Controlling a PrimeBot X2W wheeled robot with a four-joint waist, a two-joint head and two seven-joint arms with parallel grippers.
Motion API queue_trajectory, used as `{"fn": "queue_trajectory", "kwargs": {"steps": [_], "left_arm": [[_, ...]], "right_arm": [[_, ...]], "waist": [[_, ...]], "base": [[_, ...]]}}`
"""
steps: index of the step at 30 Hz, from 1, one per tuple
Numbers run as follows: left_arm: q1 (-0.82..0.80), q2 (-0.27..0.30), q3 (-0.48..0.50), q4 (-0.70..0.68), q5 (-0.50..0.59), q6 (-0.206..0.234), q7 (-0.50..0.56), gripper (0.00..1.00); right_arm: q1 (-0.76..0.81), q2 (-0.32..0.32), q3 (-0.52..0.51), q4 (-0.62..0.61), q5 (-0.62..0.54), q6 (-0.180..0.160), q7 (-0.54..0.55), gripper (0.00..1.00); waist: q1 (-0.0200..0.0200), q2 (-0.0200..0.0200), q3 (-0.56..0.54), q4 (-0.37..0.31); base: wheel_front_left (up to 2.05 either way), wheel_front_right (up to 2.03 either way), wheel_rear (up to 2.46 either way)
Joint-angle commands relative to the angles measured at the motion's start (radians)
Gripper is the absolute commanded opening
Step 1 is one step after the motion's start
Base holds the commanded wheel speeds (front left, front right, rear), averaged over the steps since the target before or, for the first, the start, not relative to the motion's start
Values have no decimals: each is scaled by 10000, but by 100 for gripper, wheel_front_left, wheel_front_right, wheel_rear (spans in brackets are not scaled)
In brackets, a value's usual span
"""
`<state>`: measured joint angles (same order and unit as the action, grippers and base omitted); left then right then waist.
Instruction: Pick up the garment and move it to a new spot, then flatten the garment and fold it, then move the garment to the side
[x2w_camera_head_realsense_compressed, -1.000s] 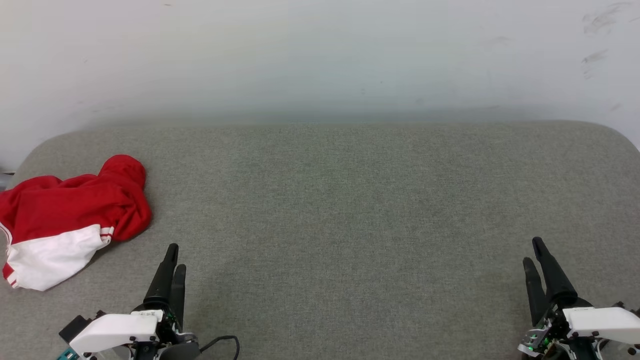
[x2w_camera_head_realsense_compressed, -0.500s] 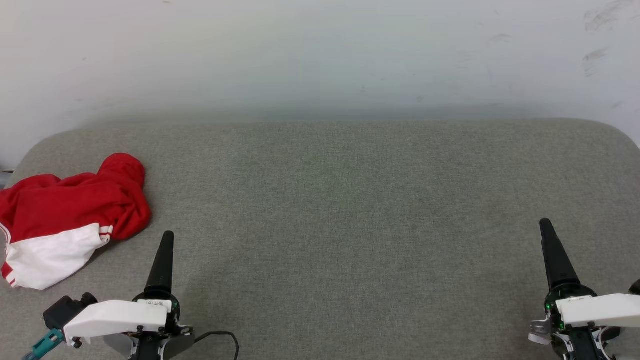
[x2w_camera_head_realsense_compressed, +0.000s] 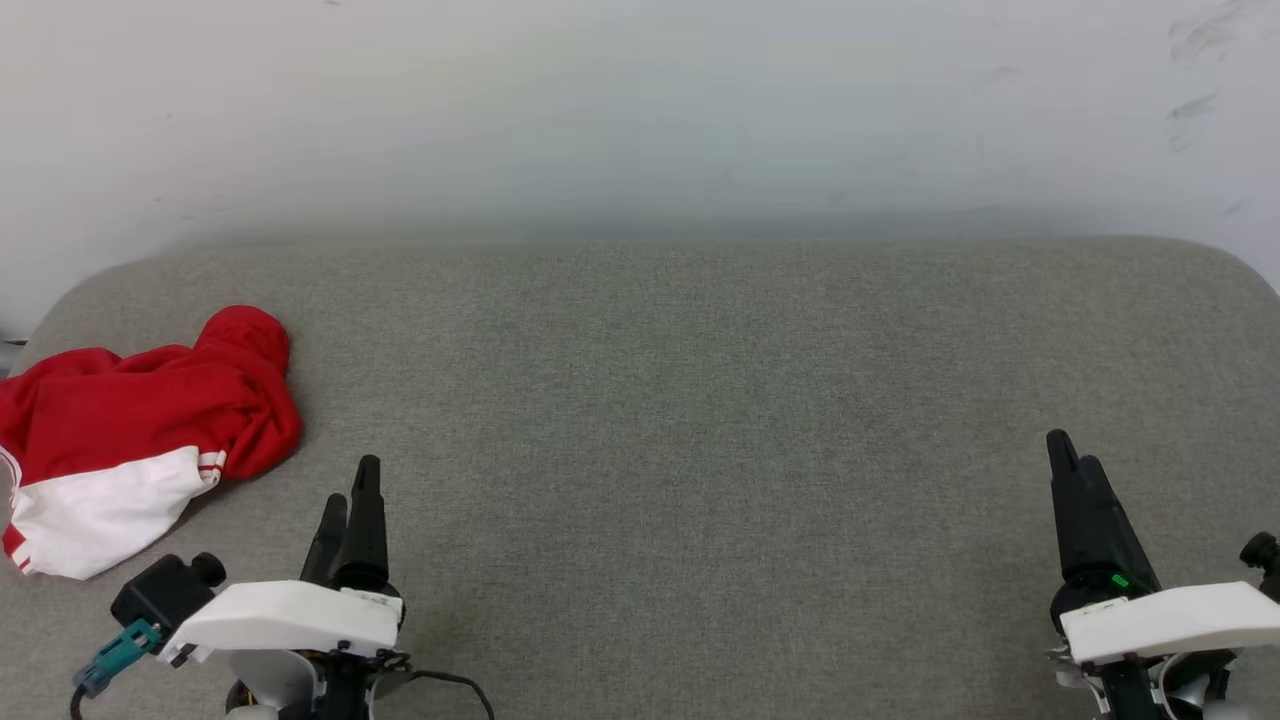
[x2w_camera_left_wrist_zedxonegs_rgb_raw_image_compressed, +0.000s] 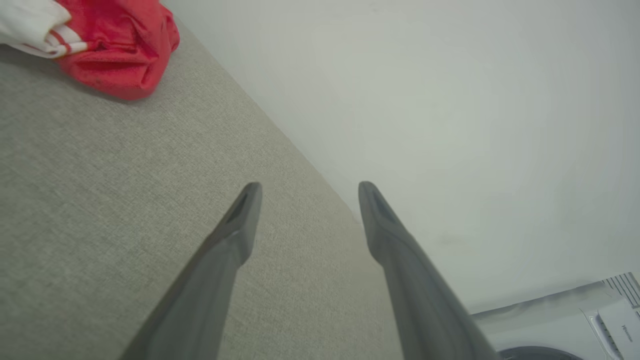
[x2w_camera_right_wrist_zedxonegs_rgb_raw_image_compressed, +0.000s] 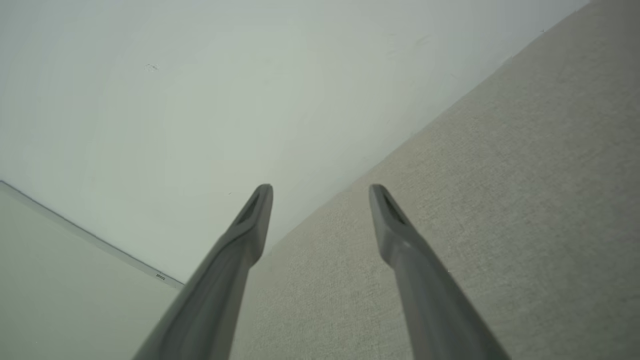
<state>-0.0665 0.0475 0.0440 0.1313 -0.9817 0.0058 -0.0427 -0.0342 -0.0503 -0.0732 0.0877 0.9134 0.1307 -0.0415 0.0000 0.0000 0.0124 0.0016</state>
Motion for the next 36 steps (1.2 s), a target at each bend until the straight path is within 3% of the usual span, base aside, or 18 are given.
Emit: {"fn": "queue_trajectory", "kwargs": {"steps": [1, 36], "left_arm": [[-77, 21, -101, -184, 552, 112, -134, 100], [108, 29, -825, -226, 4821, 653, -1152, 100]], "right_arm": [[-18, -8, 61, -238, -577, 1, -139, 100], [307, -4, 179, -427, -5105, 1, -1165, 100]], "waist": [[0, 0, 0, 4], [0, 0, -9, 38]], "base": [[0, 0, 0], [0, 0, 0]]}}
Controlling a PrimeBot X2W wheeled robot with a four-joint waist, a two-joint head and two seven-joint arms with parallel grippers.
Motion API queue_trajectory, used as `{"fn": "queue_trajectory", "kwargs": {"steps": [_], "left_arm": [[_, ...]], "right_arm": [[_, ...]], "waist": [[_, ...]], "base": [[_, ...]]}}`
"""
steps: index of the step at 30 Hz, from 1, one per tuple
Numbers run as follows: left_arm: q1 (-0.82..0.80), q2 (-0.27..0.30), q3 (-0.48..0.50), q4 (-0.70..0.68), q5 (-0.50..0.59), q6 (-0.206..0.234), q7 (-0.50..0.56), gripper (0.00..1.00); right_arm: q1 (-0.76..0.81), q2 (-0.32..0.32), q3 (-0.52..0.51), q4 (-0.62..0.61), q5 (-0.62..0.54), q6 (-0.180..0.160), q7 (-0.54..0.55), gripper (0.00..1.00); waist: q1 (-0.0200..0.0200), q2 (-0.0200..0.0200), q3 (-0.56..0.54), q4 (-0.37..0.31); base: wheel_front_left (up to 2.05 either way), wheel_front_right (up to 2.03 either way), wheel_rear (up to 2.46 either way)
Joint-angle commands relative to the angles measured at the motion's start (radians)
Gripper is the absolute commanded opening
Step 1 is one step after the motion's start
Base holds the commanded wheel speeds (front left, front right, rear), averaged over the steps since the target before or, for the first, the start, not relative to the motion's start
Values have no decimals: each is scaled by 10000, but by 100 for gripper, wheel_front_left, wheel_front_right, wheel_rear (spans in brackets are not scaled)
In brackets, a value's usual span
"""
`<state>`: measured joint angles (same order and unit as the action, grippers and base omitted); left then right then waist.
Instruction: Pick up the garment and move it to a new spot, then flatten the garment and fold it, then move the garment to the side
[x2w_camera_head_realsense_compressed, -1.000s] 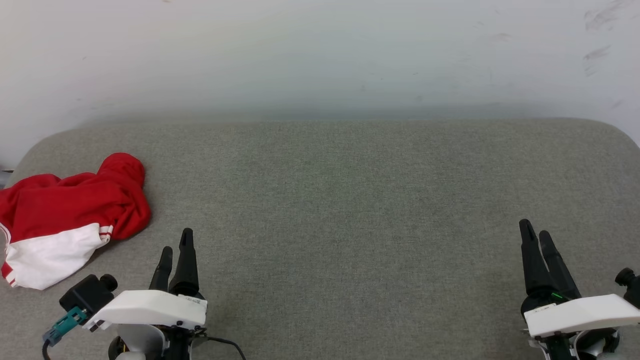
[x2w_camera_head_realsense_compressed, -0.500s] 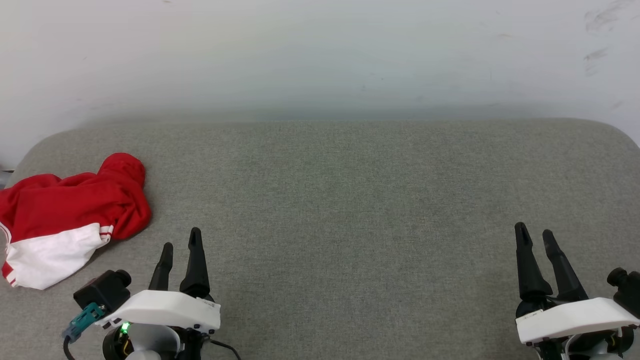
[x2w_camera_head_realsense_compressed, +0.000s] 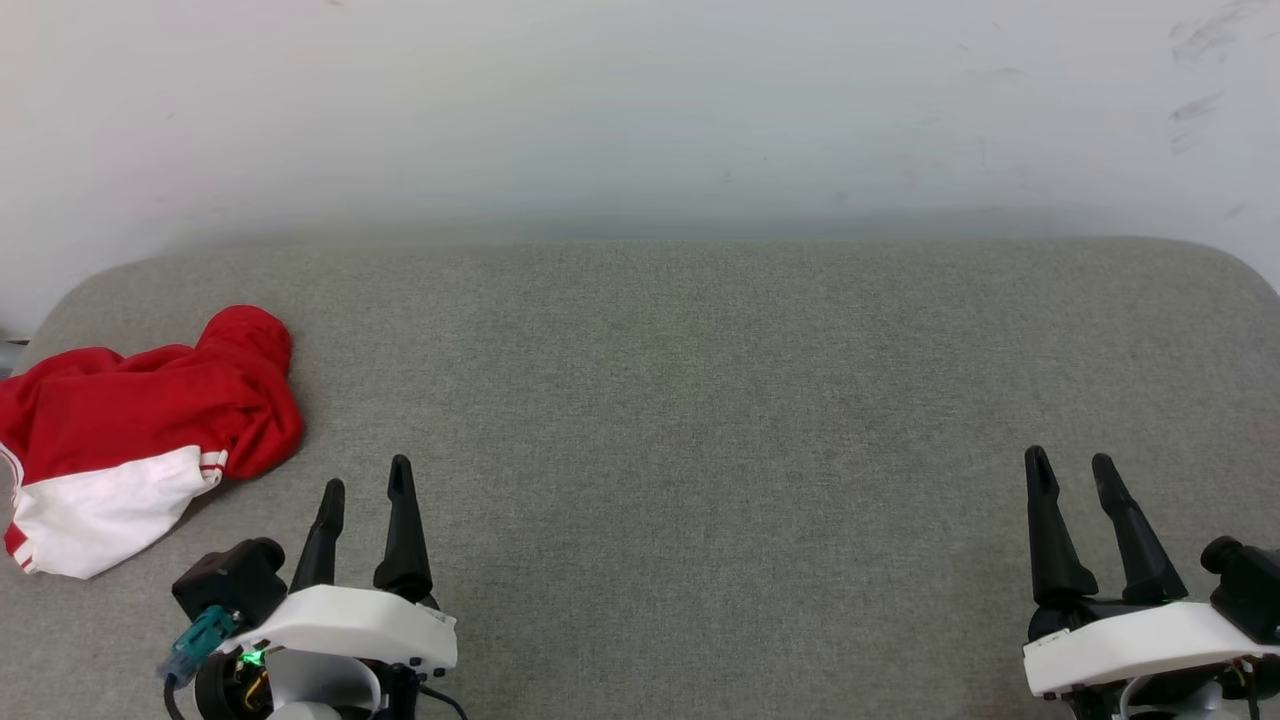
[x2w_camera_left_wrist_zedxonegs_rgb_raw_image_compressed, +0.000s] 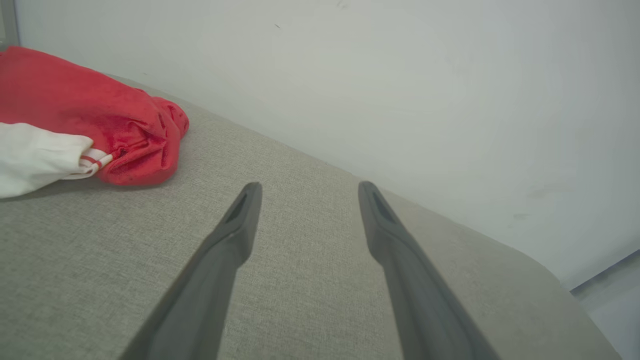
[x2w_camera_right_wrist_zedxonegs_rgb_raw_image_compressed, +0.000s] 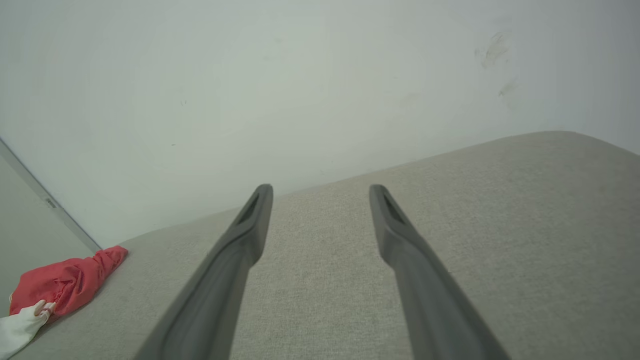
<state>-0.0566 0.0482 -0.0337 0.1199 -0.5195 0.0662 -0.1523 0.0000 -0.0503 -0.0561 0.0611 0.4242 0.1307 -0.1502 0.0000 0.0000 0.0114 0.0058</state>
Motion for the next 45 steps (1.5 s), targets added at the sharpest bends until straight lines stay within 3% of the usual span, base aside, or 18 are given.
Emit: {"fn": "queue_trajectory", "kwargs": {"steps": [1, 28, 45], "left_arm": [[10, 21, -66, -114, 300, 59, -85, 100], [100, 25, -419, 75, 2763, 269, -700, 100], [180, 28, -566, 294, 3766, 291, -1026, 100]], "right_arm": [[-25, -4, 10, -182, -320, 1, -109, 100], [184, 1, -41, -206, -2712, -1, -733, 100], [307, 3, -45, -105, -3621, -2, -1046, 100]], "waist": [[0, 0, 2, -6], [0, 0, 79, 27], [0, 0, 72, 16]], "base": [[0, 0, 0], [0, 0, 0], [0, 0, 0]]}}
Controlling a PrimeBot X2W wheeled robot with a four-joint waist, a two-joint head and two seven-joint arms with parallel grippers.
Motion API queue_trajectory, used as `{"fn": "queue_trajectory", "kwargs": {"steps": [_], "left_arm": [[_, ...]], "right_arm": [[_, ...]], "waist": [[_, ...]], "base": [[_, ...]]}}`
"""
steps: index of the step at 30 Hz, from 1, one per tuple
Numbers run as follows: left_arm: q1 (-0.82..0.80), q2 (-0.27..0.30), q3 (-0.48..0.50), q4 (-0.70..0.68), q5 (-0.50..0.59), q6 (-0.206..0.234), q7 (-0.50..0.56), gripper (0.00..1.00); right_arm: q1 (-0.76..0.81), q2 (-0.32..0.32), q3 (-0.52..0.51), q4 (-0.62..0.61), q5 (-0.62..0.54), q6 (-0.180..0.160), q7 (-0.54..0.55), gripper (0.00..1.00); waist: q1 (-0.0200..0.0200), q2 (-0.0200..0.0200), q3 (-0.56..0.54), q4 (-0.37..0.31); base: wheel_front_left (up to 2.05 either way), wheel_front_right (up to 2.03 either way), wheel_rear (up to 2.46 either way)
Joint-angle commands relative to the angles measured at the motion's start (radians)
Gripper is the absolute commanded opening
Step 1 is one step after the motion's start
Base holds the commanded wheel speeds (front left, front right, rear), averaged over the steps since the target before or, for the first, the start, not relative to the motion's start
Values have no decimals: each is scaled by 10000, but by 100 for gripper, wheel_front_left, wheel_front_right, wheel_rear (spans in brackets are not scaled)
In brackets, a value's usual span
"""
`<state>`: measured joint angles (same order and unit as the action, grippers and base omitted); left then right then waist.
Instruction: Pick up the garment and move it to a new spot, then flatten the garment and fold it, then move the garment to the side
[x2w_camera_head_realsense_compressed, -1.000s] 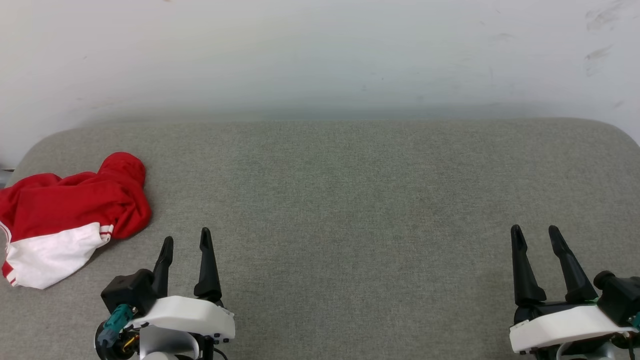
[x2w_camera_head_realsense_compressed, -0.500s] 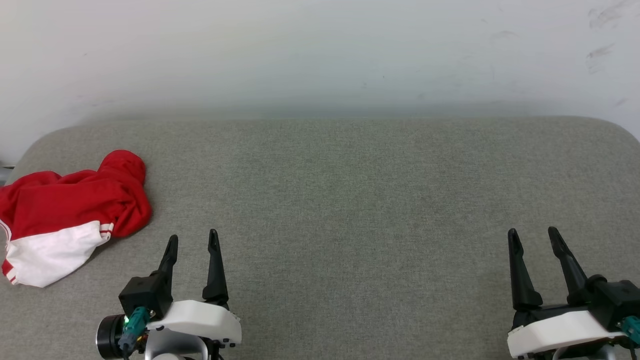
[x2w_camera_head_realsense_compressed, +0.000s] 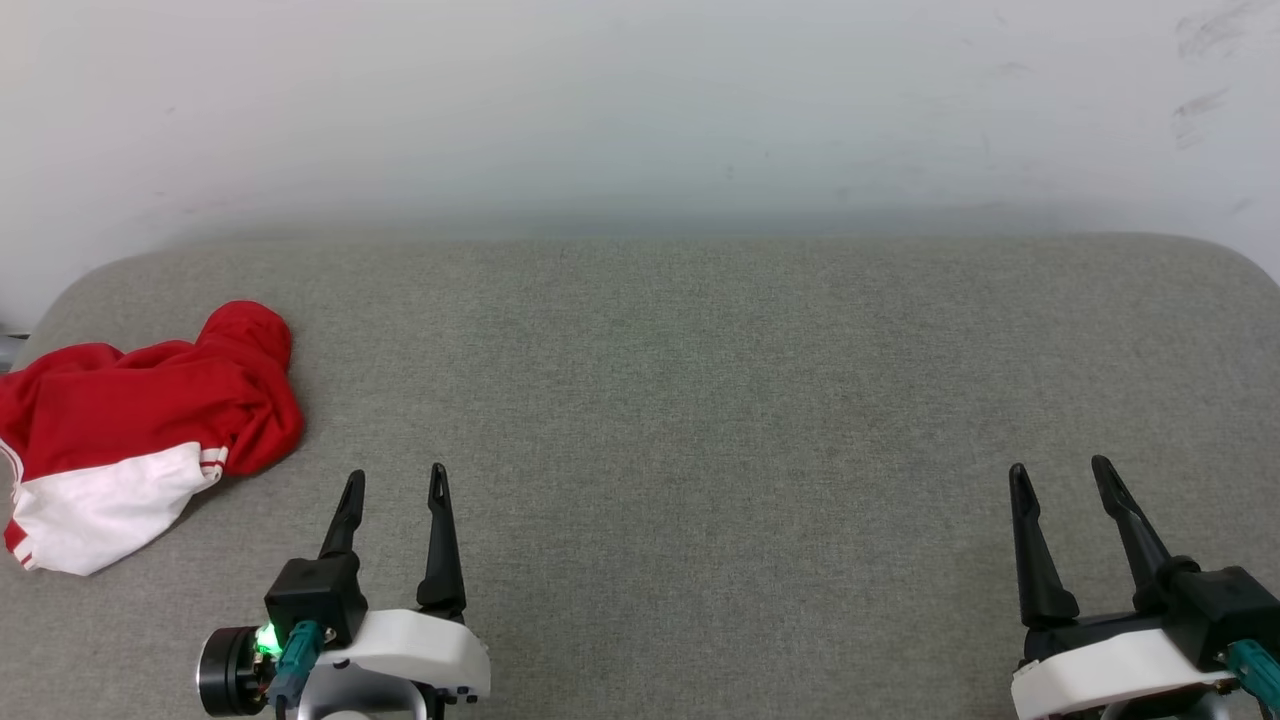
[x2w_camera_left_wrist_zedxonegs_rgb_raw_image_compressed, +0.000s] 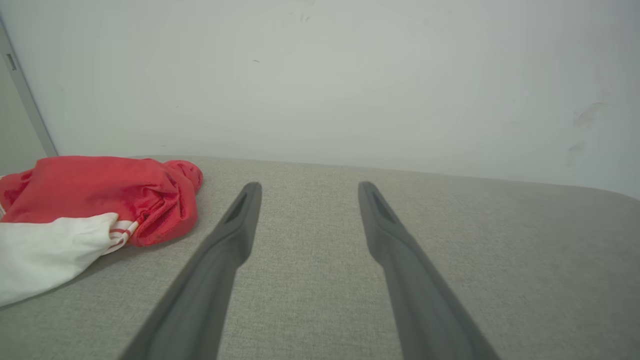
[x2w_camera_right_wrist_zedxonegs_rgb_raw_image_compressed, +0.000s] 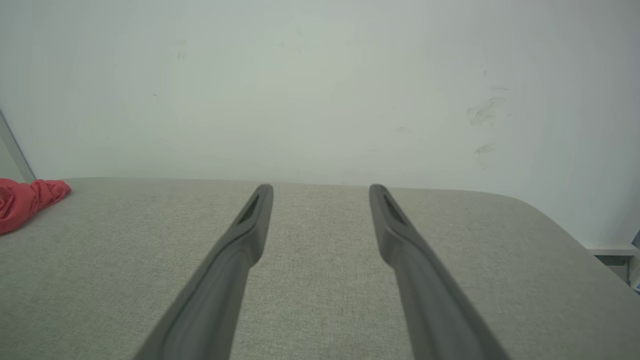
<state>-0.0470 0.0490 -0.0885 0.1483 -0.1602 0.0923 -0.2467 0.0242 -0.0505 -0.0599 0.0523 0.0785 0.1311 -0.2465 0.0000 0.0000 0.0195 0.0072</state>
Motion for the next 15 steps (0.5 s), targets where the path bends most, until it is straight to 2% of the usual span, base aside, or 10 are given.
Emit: {"fn": "queue_trajectory", "kwargs": {"steps": [1, 7, 15], "left_arm": [[90, 21, -26, 25, 213, 32, -92, 100], [141, 21, -89, 198, 416, -8, -205, 100], [163, 20, -23, 363, 189, -99, -192, 100]], "right_arm": [[72, 5, -1, -29, -217, -6, -112, 100], [140, 5, 22, -71, -518, -7, -201, 100], [133, 6, -61, -9, 106, -7, -192, 100]], "waist": [[0, 0, -15, 5], [0, 0, -68, 28], [0, 0, -127, 36]], "base": [[0, 0, 0], [0, 0, 0], [0, 0, 0]]}}
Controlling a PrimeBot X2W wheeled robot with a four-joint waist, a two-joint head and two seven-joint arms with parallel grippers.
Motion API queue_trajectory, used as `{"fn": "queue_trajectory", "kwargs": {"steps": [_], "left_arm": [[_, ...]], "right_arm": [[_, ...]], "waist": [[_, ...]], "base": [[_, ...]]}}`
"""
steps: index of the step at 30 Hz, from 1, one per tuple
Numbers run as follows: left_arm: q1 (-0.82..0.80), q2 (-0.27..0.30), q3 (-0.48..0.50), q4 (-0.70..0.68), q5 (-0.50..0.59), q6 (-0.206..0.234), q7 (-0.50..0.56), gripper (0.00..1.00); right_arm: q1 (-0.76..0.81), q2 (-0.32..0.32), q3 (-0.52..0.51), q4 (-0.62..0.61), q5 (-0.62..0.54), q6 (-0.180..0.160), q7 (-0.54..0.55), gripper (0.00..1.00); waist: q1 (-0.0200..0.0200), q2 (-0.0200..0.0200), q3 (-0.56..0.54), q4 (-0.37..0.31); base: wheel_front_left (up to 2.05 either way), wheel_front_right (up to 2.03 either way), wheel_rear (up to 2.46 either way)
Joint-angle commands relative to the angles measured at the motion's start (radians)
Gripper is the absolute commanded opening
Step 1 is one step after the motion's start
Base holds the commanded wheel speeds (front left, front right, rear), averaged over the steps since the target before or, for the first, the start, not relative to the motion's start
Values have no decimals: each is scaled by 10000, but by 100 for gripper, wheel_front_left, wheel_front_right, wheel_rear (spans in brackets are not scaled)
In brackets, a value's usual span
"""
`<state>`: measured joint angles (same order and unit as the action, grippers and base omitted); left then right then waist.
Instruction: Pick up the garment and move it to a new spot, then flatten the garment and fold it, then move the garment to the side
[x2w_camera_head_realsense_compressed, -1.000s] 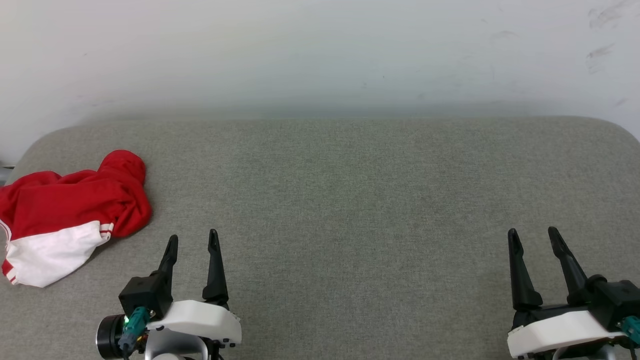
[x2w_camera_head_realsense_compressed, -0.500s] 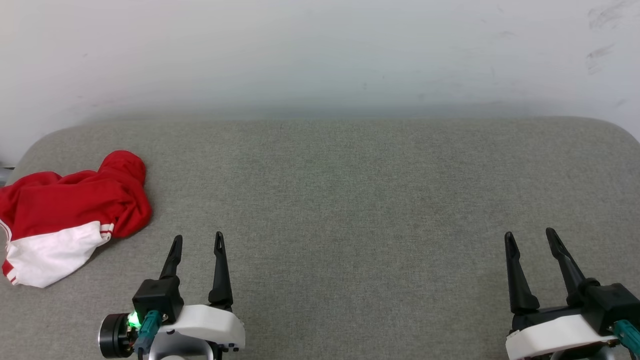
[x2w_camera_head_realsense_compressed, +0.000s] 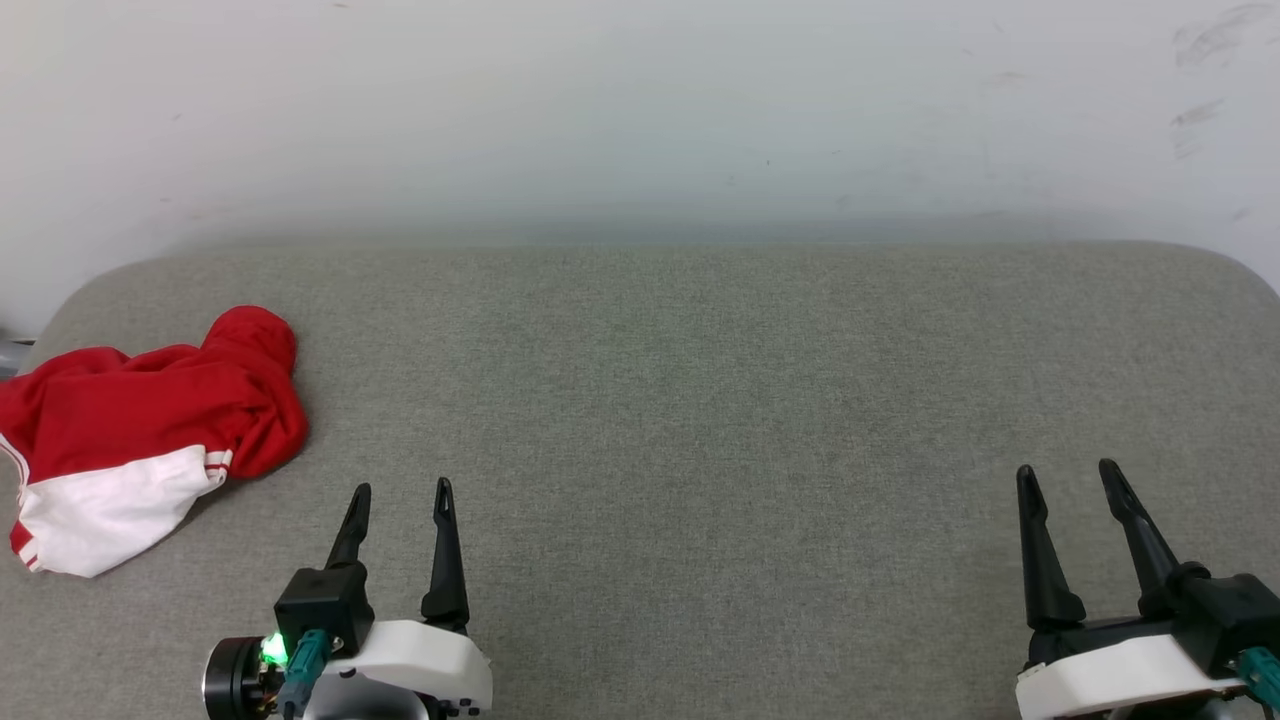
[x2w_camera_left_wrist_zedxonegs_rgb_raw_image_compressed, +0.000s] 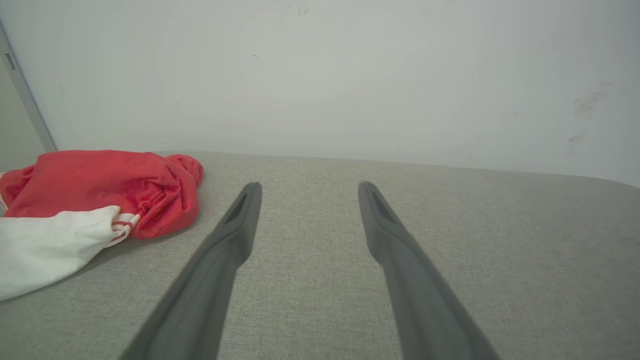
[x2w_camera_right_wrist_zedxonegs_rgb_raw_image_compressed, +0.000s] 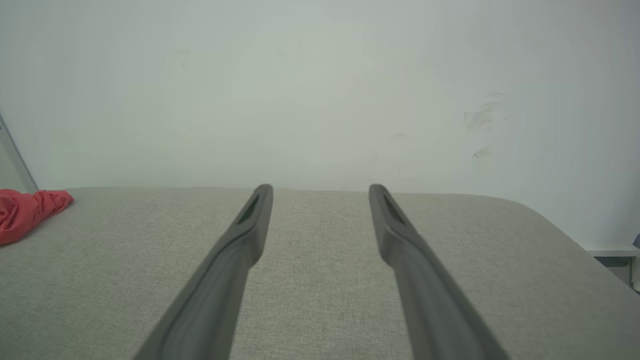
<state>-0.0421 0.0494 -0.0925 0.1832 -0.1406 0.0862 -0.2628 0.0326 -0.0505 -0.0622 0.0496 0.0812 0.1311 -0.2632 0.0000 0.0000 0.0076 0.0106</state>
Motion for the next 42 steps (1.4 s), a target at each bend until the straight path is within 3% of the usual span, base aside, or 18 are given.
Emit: {"fn": "queue_trajectory", "kwargs": {"steps": [1, 27, 42], "left_arm": [[110, 14, 18, 31, -6, -40, -31, 100], [60, 14, 111, 290, -110, -177, -31, 100], [-216, 16, 286, 353, 55, -122, -30, 100]], "right_arm": [[52, 7, -35, 25, 143, -7, -25, 100], [112, 7, -26, 276, 867, -7, -25, 100], [170, 7, -42, 215, 885, -7, -25, 100]], "waist": [[0, 0, -13, 4], [0, 0, -112, 132], [0, 0, 57, 1504]], "base": [[0, 0, 0], [0, 0, 0], [0, 0, 0]]}}
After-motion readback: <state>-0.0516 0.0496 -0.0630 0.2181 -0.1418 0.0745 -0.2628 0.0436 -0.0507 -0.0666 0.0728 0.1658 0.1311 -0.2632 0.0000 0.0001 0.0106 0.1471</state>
